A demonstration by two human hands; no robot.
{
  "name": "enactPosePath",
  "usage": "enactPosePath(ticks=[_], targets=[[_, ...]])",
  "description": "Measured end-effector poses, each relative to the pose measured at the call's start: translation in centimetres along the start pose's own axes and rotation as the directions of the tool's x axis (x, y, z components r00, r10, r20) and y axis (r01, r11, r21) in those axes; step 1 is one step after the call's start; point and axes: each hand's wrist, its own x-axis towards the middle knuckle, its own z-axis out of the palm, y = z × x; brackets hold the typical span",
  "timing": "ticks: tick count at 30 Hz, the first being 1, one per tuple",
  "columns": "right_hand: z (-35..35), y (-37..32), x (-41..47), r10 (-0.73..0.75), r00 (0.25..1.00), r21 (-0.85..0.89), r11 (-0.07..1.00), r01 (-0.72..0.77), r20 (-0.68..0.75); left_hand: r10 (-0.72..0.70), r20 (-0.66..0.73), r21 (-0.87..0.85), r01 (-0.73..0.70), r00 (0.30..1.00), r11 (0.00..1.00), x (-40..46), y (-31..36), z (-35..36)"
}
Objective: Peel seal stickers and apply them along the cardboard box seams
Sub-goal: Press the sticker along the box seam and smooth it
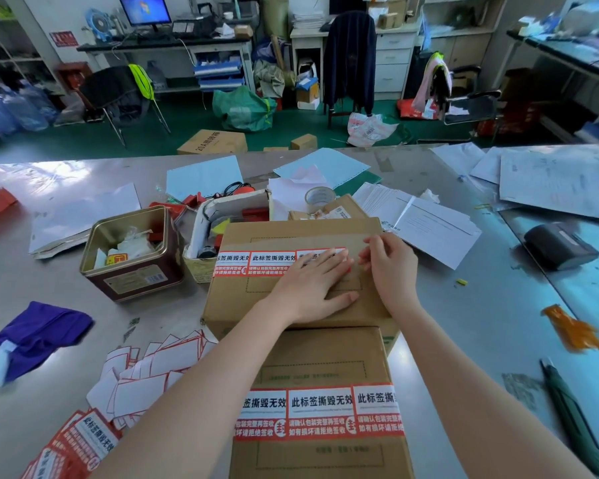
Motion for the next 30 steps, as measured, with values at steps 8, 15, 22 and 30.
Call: enactPosePath(ticks=[8, 15, 22, 30], targets=[[1.1, 1.0, -0.9, -0.182, 0.911, -0.484, 0.799, 0.356, 0.369, -0.113, -0.110, -0.033, 0.110, 0.988, 0.993, -1.7, -0.8, 0.4], [0.2, 0.3, -3.0, -0.157, 0.879, -0.559, 0.718, 0.415, 0.451, -0.207, -0.155, -0.028, 0.205, 0.966, 0.978, -2.5, -0.3, 0.0], [-0.3, -1.0, -5.0, -0.058, 0.906, -0.633, 0.696, 0.338, 0.420, -0.199, -0.137, -0.019, 0.198, 0.970, 0.980, -4.2, -0.7, -1.3], [1.3, -3.7, -7.3, -0.001, 0.925, -0.544, 0.808, 0.225, 0.381, -0.272, -0.195, 0.058, 0.288, 0.942, 0.956, -7.8, -2.2, -2.2]])
